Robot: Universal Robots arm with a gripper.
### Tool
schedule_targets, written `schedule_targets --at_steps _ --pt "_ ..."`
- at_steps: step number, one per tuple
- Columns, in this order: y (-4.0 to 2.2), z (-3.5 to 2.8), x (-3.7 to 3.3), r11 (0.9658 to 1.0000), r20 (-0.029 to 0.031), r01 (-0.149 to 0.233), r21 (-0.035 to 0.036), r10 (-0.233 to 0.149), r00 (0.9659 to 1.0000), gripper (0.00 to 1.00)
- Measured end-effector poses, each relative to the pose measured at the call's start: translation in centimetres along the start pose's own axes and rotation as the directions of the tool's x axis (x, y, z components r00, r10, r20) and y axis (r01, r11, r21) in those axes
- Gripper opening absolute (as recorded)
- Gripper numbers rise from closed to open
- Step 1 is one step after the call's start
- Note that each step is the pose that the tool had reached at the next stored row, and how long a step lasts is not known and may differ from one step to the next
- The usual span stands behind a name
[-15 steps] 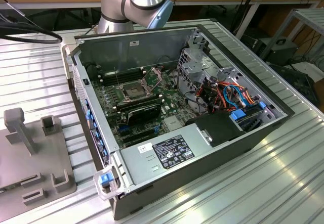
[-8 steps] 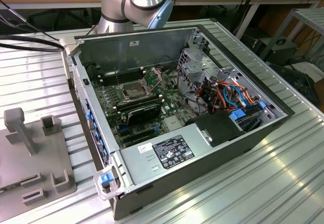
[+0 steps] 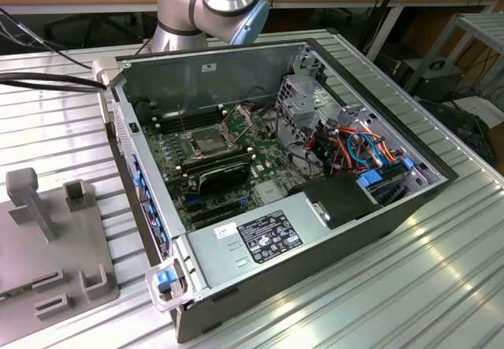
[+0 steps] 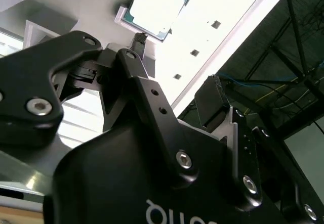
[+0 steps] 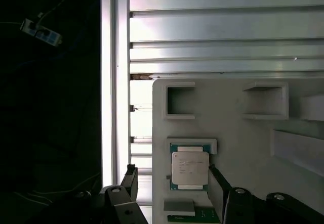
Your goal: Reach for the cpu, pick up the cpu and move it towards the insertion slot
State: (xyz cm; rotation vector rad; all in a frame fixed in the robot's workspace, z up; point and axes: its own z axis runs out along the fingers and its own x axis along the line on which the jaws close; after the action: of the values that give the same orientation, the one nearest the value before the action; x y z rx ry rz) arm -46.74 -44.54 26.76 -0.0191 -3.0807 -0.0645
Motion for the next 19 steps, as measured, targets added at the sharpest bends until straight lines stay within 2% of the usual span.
schedule_targets --at_steps 2,4,12,16,19 --pt "0.00 0.06 -0.23 1.0000 0.0001 0.000 0.0006 0.000 1.0000 0.66" --pt "0.00 0.06 -0.23 1.0000 0.0001 0.000 0.0027 0.000 1.0000 0.66" --pt "0.00 0.08 -0.25 1.0000 0.0000 0.000 0.0031 0.000 1.0000 0.66" --pt "0.00 0.30 -0.64 1.0000 0.0001 0.000 0.0042 0.000 1.0000 0.66" --pt "-0.05 0.77 -0.82 1.0000 0.0002 -0.001 0.0073 0.000 1.0000 0.66"
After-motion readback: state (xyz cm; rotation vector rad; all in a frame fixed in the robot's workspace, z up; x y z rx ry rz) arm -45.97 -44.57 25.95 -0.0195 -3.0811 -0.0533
